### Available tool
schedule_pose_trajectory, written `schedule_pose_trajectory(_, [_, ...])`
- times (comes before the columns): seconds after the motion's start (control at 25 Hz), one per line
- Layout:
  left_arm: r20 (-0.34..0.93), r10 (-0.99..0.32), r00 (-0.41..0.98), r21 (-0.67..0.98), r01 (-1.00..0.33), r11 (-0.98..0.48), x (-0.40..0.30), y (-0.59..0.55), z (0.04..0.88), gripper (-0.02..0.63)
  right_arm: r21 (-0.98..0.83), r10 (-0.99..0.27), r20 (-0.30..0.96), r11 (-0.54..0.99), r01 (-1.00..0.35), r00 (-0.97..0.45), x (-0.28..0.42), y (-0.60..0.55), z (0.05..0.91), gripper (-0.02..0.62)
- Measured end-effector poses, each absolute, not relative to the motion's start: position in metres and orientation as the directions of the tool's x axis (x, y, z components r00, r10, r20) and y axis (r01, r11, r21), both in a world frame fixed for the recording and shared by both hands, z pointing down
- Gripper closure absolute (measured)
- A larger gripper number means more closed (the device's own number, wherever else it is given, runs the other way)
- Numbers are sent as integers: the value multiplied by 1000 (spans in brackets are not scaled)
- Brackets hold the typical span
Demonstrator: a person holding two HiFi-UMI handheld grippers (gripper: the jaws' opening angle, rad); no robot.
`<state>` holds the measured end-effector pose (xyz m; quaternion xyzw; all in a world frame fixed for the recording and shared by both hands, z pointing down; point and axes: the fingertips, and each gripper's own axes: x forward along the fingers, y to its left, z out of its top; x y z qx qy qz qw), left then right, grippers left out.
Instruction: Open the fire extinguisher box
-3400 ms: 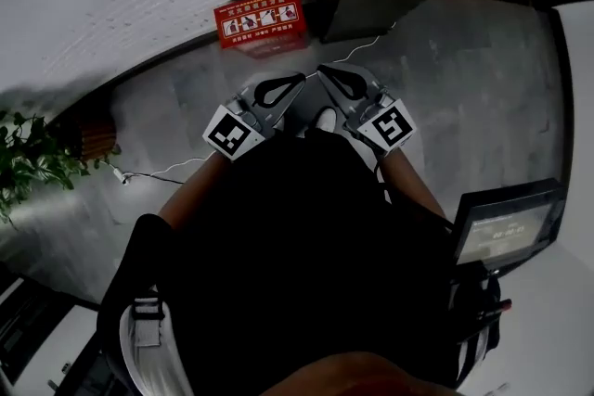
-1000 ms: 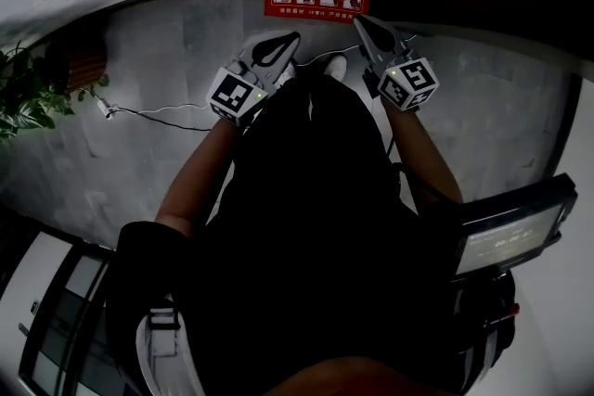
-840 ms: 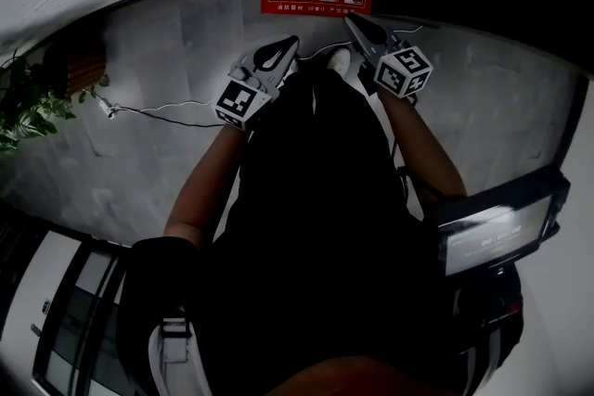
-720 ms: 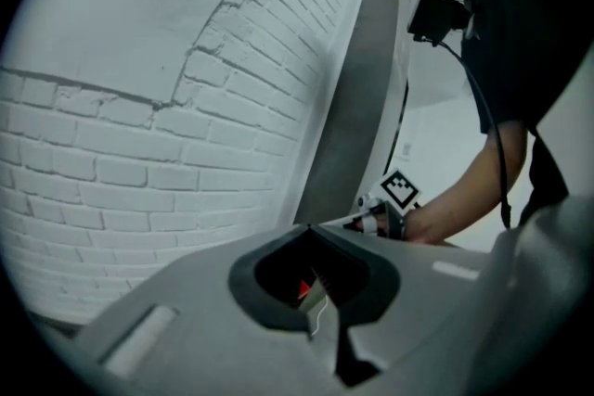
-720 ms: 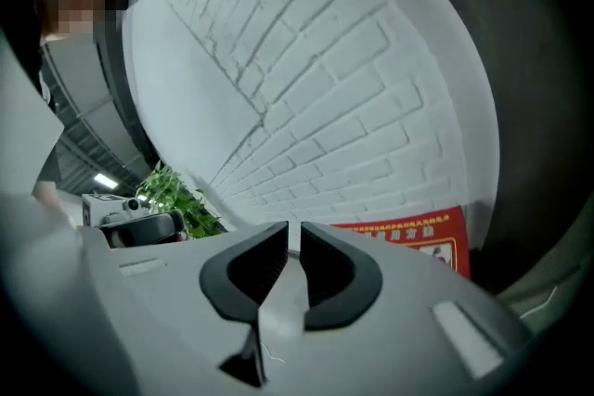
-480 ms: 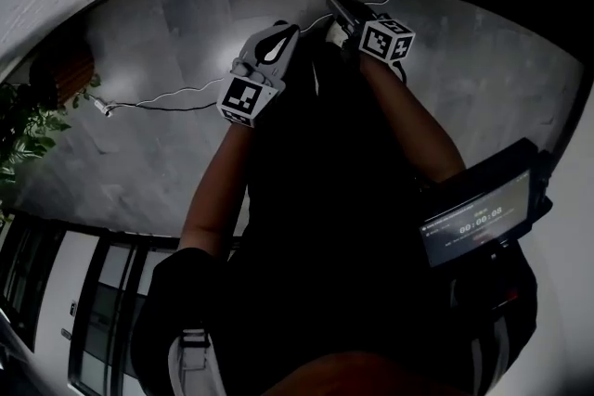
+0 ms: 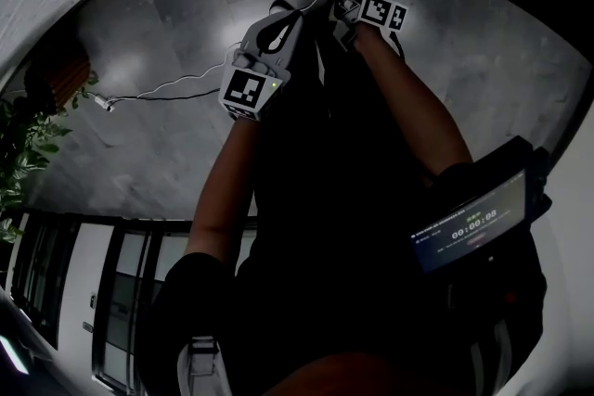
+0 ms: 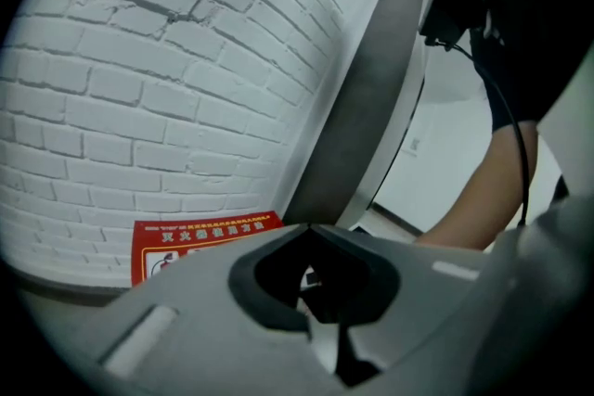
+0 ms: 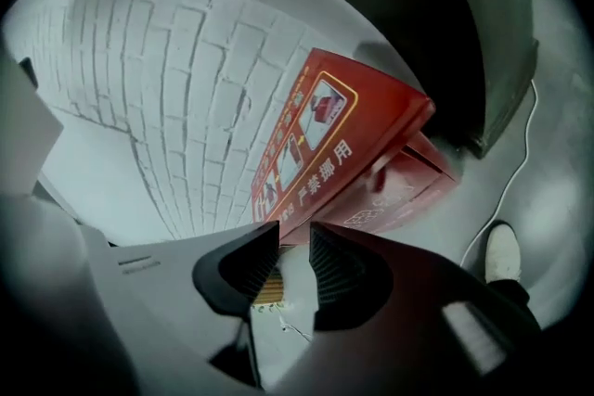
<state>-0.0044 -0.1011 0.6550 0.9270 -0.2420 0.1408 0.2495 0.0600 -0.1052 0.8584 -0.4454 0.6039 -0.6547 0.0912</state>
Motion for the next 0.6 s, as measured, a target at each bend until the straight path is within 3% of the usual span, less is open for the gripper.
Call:
schedule_pose_trajectory(0.24, [393, -379, 838, 406, -527, -746, 0, -102, 672, 606, -888, -695, 458, -329, -321, -555, 72, -113, 884, 462])
schedule_pose_trajectory(0.6, [406, -385, 829, 404, -540, -738, -4, -96, 673, 606, -881, -718, 473, -396, -259, -511, 85, -116, 900, 489])
